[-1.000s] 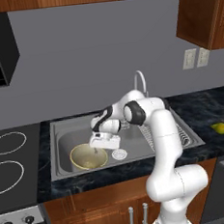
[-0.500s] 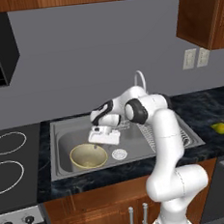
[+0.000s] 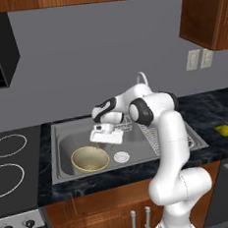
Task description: Remove the apple and pear from the sink. Then move the bowl and cup from the counter to the sink for washing.
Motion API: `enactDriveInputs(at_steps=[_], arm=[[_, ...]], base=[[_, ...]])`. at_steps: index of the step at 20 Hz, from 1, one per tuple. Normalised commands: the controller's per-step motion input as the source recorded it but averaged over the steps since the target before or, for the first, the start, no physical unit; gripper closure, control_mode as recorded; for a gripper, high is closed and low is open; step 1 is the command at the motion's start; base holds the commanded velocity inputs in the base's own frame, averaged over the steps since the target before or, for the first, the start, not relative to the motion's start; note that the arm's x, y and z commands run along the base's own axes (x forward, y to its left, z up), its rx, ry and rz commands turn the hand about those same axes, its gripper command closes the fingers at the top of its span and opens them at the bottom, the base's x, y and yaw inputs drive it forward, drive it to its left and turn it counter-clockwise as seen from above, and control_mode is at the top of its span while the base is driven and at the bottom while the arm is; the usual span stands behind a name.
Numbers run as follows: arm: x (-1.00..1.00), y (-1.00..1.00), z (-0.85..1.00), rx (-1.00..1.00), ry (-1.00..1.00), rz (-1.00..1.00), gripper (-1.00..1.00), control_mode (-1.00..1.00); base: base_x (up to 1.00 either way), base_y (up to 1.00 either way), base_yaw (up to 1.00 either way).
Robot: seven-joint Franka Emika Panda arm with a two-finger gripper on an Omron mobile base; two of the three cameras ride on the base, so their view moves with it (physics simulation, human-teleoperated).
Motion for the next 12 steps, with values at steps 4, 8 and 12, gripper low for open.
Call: enactDriveInputs(at_steps=[4,8,12], arm=[[-0.25,-0.06,0.28,0.0,0.0,-0.02,-1.0,-1.0],[-0.23,-0.08,0.27,-0.01,0.0,-0.09,-1.0,-1.0],[-0.26,-0.09,0.27,-0.02,0.0,-0.18,-1.0,-1.0]], base=[[0.0,0.0,0.0],[0.0,0.0,0.0],[0.0,0.0,0.0]])
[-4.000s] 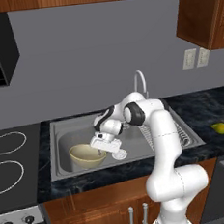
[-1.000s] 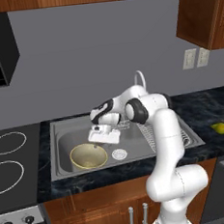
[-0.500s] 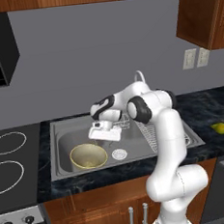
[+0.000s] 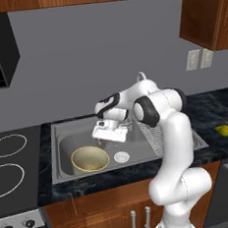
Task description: Remove the apple and pear from the sink. Then move the bowl and cup from the counter to the sink for washing.
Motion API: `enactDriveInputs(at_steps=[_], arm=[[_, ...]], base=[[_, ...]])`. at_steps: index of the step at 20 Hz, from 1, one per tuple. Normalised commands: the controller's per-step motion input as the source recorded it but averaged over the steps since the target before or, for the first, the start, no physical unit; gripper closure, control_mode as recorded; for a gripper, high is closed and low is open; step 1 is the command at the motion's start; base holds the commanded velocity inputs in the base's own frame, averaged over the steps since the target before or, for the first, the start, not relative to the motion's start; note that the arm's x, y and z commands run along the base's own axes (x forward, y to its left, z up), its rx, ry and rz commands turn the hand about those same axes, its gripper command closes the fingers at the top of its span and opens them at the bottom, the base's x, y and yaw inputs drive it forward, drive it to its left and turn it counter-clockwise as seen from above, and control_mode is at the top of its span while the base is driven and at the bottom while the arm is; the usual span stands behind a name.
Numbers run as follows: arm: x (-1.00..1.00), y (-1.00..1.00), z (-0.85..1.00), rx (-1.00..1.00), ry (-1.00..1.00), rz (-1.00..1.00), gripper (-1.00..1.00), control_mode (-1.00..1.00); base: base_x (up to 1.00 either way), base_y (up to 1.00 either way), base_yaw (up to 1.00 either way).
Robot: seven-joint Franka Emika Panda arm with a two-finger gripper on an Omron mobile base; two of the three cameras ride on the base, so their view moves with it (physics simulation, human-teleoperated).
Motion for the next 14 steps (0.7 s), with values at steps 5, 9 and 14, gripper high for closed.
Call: enactDriveInputs(at_steps=[5,9,14], arm=[[-0.26,-0.07,0.27,-0.04,0.0,-0.3,-1.0,-1.0],[-0.22,-0.02,0.29,-0.1,0.0,-0.37,-1.0,-1.0],[-0.24,-0.04,0.33,-0.09,0.03,-0.34,-1.0,-1.0]], base=[[0.0,0.0,0.0],[0.0,0.0,0.0],[0.0,0.0,0.0]])
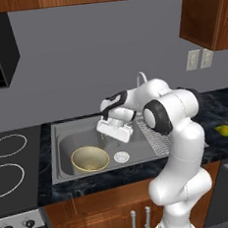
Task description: Remove the apple and pear from the sink. Then move the bowl and cup from the counter to the sink for washing.
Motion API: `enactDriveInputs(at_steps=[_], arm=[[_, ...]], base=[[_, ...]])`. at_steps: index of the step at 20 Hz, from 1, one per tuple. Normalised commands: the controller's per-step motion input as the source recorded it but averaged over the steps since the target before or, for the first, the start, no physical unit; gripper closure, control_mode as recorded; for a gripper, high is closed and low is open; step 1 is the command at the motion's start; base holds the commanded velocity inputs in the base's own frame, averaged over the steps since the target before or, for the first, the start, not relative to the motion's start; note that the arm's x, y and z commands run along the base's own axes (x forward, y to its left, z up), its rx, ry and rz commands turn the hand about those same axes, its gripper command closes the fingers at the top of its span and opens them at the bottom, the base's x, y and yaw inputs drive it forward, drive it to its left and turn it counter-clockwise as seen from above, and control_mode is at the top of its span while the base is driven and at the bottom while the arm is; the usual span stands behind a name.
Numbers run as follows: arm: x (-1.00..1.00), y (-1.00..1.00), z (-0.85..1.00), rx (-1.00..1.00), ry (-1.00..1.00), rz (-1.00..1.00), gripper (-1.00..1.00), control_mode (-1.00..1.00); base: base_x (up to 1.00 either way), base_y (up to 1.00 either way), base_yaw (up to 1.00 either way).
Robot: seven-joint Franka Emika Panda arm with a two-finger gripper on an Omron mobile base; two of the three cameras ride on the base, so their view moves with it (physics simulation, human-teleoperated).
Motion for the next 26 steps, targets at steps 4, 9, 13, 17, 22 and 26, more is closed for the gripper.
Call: enactDriveInputs(at_steps=[4,9,13,17,22,26], arm=[[-0.28,-0.02,0.33,-0.06,0.07,-0.28,-1.0,-1.0],[-0.22,0.0,0.35,-0.05,0.2,-0.28,-1.0,-1.0],[-0.32,-0.05,0.35,0.0,0.2,-0.25,-1.0,-1.0],[-0.33,-0.05,0.34,0.0,0.19,-0.25,-1.0,-1.0],[-0.26,-0.04,0.33,-0.06,0.19,-0.27,-1.0,-1.0],[-0.27,-0.05,0.27,-0.1,0.14,-0.25,-1.0,-1.0]], base=[[0.0,0.0,0.0],[0.0,0.0,0.0],[0.0,0.0,0.0],[0.0,0.0,0.0],[0.0,0.0,0.0],[0.0,0.0,0.0]])
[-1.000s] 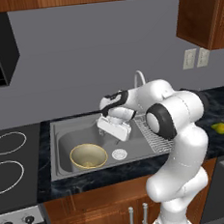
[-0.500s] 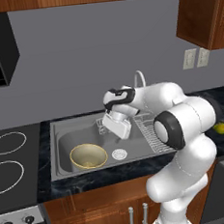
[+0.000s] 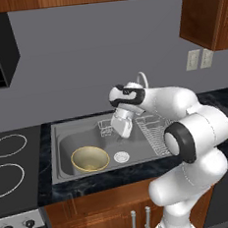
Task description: Remove the apple and pear from the sink. Then move the bowl and cup from the counter to the sink for washing.
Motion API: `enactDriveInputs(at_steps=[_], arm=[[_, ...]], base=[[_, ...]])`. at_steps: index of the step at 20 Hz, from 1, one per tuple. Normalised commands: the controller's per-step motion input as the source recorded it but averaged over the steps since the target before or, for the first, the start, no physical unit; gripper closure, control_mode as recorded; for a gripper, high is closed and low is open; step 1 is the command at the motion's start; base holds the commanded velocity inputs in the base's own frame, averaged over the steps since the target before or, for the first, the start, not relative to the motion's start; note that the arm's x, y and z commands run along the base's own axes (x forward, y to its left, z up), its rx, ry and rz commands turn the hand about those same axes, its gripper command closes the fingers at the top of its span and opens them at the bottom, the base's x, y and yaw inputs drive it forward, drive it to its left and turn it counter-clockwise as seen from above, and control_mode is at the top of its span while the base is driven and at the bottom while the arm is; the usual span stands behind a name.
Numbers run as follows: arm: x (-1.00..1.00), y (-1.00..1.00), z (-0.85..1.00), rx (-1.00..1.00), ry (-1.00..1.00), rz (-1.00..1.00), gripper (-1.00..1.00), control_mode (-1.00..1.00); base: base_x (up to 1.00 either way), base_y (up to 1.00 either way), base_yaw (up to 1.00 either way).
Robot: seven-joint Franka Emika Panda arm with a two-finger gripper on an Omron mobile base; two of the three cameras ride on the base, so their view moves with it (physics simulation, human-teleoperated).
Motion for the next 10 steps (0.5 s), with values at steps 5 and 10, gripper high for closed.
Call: enactDriveInputs(at_steps=[5,10], arm=[[-0.3,-0.06,0.27,-0.15,0.04,-0.27,-1.0,-1.0],[-0.23,-0.07,0.26,-0.21,0.02,-0.33,-1.0,-1.0]], base=[[0.0,0.0,0.0],[0.0,0.0,0.0]])
